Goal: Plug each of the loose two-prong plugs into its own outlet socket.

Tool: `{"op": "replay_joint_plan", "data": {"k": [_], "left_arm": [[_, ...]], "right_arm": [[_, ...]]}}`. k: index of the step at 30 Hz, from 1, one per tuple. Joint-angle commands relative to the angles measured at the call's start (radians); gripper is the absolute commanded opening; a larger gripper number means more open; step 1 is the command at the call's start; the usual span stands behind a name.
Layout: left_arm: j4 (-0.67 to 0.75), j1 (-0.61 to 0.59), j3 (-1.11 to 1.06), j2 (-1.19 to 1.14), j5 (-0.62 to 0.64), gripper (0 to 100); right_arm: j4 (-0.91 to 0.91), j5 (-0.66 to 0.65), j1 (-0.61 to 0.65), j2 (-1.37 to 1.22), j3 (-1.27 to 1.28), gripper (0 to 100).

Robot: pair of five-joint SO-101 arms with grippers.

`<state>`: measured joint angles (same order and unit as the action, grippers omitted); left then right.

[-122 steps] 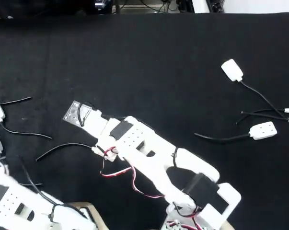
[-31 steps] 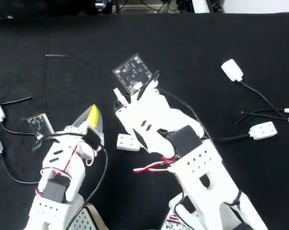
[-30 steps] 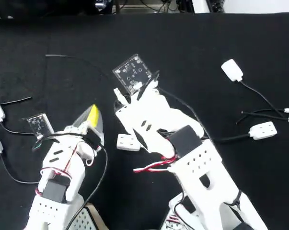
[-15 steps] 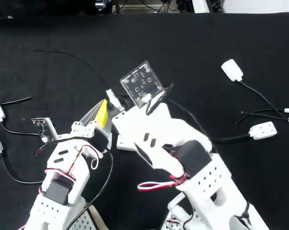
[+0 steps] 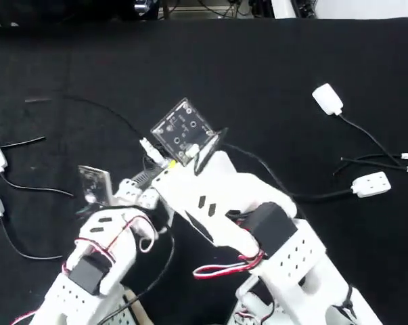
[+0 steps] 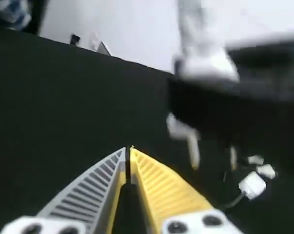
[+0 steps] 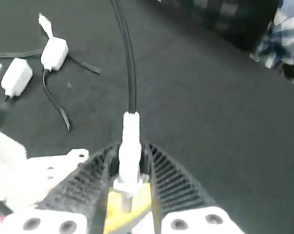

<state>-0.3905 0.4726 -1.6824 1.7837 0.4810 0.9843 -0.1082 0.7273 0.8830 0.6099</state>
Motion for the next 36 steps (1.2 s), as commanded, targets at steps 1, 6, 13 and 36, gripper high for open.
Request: {"op": "replay_joint_plan", "data": {"k": [1,6,13,36], "left_arm": [[-0.014,0.054,-0.019,0.005,-0.041,3],[-0.002,0.048,-0.019,0.005,-0.035,3],[-0.002,0.024,-0.019,0.005,-0.034,3],[0.210,0.208,-0.018,0.035,-0.199,3]], "right_arm": [[0.021,-0.020,0.020,0.030,-0.074,1.1],[0.026,-0.017,0.023,0.030,-0.070,1.1],[0.051,-0.017,0.020,0.031,-0.028,1.1],[0.245,-0.026,-0.107,0.031,-0.306,1.1]]}}
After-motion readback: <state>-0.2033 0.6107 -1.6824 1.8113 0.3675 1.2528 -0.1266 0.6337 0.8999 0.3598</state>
